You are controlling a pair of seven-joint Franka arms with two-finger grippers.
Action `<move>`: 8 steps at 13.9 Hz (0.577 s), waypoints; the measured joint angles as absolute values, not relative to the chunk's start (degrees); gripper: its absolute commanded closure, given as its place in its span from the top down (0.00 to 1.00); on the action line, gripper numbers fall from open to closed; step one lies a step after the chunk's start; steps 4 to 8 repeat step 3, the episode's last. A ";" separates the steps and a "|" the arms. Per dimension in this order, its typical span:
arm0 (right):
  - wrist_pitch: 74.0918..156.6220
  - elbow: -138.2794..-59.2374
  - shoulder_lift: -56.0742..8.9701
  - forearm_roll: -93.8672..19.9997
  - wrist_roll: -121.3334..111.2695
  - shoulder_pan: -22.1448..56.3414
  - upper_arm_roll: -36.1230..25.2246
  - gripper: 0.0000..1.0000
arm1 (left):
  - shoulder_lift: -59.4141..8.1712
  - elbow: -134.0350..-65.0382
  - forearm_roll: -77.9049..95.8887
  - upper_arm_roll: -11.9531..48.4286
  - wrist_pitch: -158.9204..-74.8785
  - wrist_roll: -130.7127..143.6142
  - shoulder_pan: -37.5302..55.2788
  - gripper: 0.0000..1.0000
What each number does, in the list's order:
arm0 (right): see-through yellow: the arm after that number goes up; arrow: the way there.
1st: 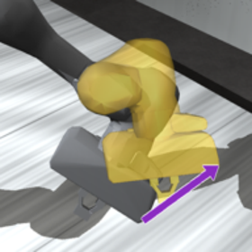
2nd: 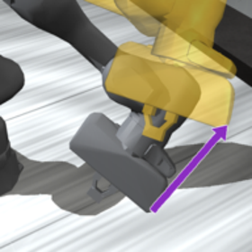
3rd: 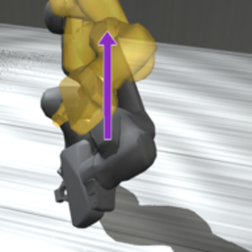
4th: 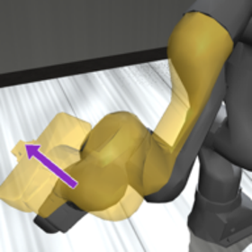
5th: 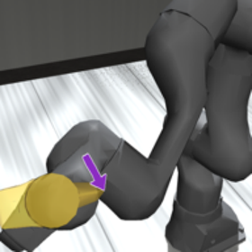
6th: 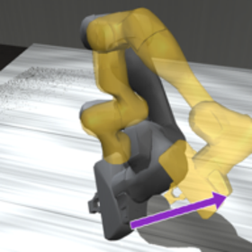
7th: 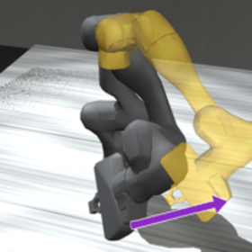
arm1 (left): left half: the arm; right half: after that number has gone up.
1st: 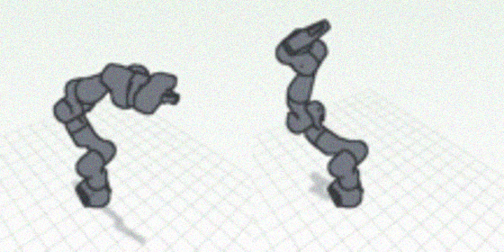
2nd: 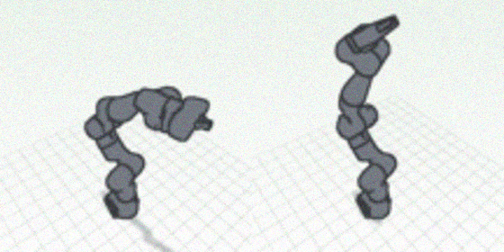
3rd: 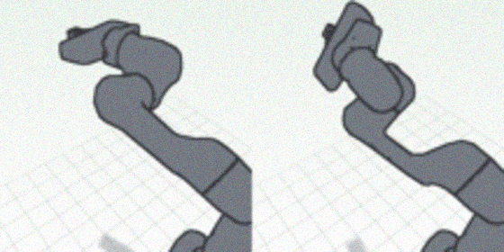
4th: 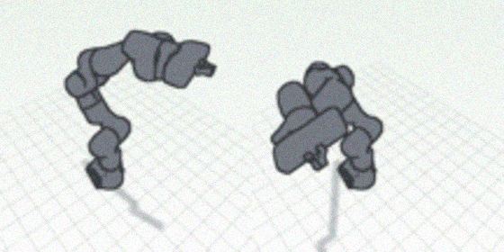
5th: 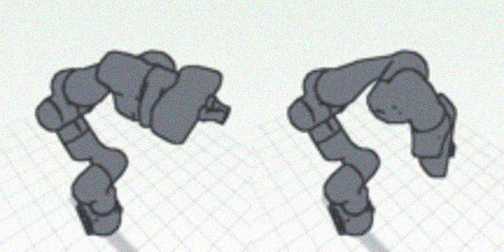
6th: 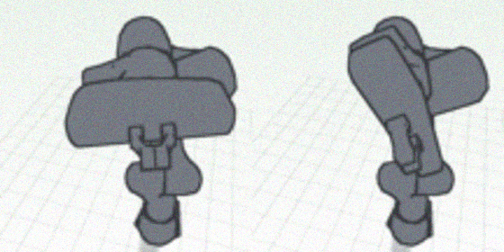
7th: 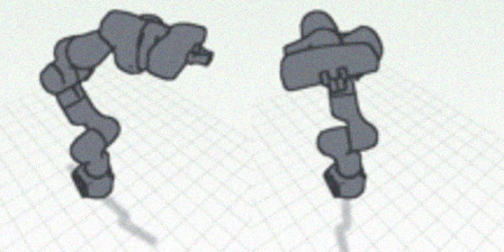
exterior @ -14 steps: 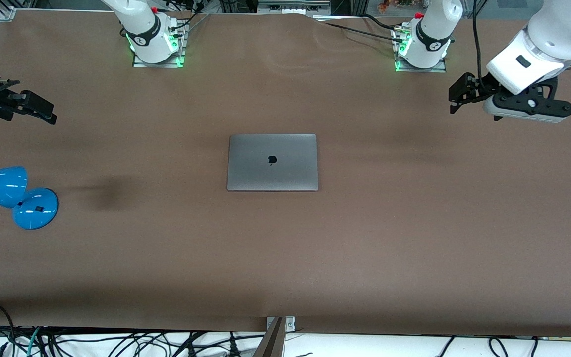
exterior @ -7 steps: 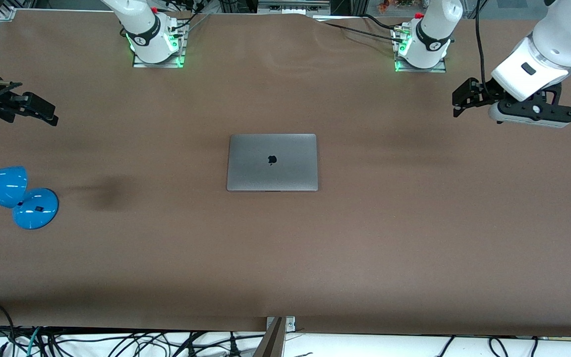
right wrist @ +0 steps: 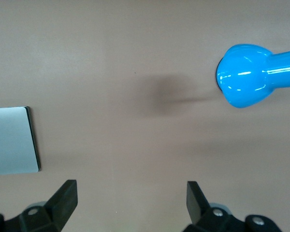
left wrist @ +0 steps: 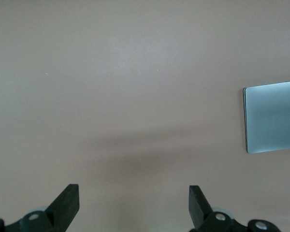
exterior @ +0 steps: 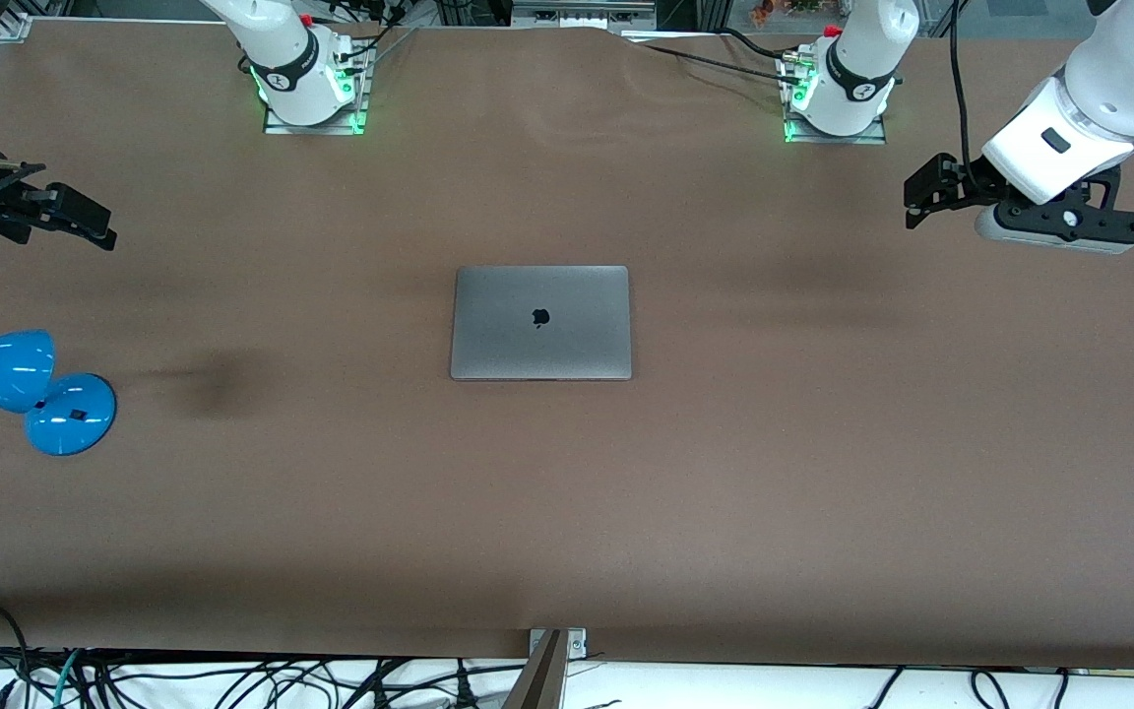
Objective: Close laptop with both arms from behind
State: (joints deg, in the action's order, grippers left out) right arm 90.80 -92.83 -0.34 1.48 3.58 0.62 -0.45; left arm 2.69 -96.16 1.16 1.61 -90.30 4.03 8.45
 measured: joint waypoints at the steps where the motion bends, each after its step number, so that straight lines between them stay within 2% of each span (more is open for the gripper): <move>1: 90.80 -92.83 -0.34 1.48 3.58 0.62 -0.45 1.00 | 2.65 -96.16 1.16 1.55 -90.24 4.03 8.45 1.00; 8: 90.90 -92.83 -0.34 1.48 3.58 0.62 -0.45 1.00 | 2.56 -96.16 1.16 1.40 -90.13 4.03 8.44 1.00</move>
